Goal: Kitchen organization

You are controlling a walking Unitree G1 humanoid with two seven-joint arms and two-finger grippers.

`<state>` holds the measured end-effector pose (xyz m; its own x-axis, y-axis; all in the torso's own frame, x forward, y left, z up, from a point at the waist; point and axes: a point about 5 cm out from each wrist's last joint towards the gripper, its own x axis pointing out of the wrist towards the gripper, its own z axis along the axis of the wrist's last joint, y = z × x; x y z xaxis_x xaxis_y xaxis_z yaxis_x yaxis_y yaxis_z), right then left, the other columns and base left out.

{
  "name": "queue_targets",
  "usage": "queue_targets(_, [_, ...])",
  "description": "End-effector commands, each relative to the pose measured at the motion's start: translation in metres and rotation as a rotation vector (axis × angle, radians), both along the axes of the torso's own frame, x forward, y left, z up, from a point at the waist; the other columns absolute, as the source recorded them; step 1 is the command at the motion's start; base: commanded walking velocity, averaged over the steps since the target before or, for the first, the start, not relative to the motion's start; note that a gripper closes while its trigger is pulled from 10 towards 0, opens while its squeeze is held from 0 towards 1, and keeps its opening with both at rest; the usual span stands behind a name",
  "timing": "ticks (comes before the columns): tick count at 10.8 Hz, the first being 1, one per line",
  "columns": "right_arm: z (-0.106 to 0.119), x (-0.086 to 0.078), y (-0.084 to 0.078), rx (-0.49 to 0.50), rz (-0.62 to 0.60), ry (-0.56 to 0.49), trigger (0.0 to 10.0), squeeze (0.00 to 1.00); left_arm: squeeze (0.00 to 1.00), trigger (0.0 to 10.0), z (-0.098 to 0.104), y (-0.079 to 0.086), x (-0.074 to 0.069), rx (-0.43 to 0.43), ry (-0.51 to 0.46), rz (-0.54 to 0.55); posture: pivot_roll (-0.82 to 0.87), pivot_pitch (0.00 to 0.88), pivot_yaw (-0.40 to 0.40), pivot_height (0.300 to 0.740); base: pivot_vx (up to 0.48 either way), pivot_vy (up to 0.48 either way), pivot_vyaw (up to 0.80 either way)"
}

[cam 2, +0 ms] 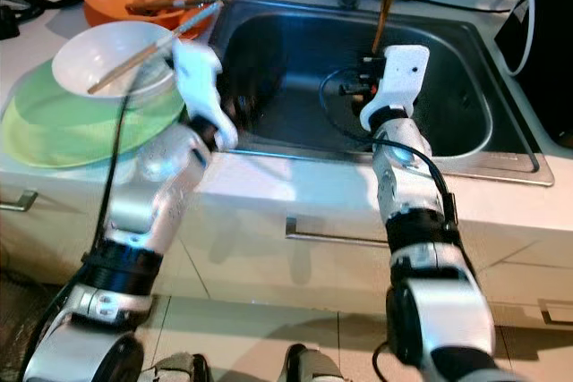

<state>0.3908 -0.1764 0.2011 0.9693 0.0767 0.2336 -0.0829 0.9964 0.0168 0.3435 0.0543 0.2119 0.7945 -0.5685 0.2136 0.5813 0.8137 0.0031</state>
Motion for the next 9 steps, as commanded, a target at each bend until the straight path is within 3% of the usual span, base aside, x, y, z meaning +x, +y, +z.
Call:
queue_targets(1, [-0.001, 0.002, -0.007, -0.005, -0.023, 0.010, 10.0, 0.00, 0.00, 10.0, -0.008, -0.006, -0.002, 0.050, 0.017, -0.018, 0.08, 0.150, -0.051, 0.740, 0.000, 0.000, 0.00])
queue_targets(5, [-0.034, 0.004, -0.005, 0.010, -0.018, 0.164, 10.0, 0.00, 0.00, 10.0, -0.029, -0.011, -0.009, 0.136, 0.077, -0.015, 0.10, 0.149, -0.056, 0.740, 0.000, 0.000, 0.00])
queue_targets(6, [-0.038, 0.004, -0.005, 0.009, -0.018, 0.184, 10.0, 0.16, 0.00, 10.0, -0.031, -0.012, -0.010, 0.147, 0.088, -0.020, 0.10, 0.148, -0.056, 0.740, 0.000, 0.000, 0.00])
queue_targets(7, [-0.039, 0.004, -0.006, 0.017, -0.021, 0.188, 10.0, 0.97, 0.00, 10.0, -0.032, -0.013, -0.012, 0.149, 0.095, -0.026, 0.10, 0.146, -0.055, 0.740, 0.000, 0.000, 0.00])
queue_targets(9, [-0.039, 0.004, -0.005, 0.017, -0.019, 0.185, 10.0, 1.00, 0.00, 10.0, -0.033, -0.017, -0.014, 0.151, 0.109, -0.038, 0.10, 0.142, -0.054, 0.740, 0.000, 0.000, 0.00])
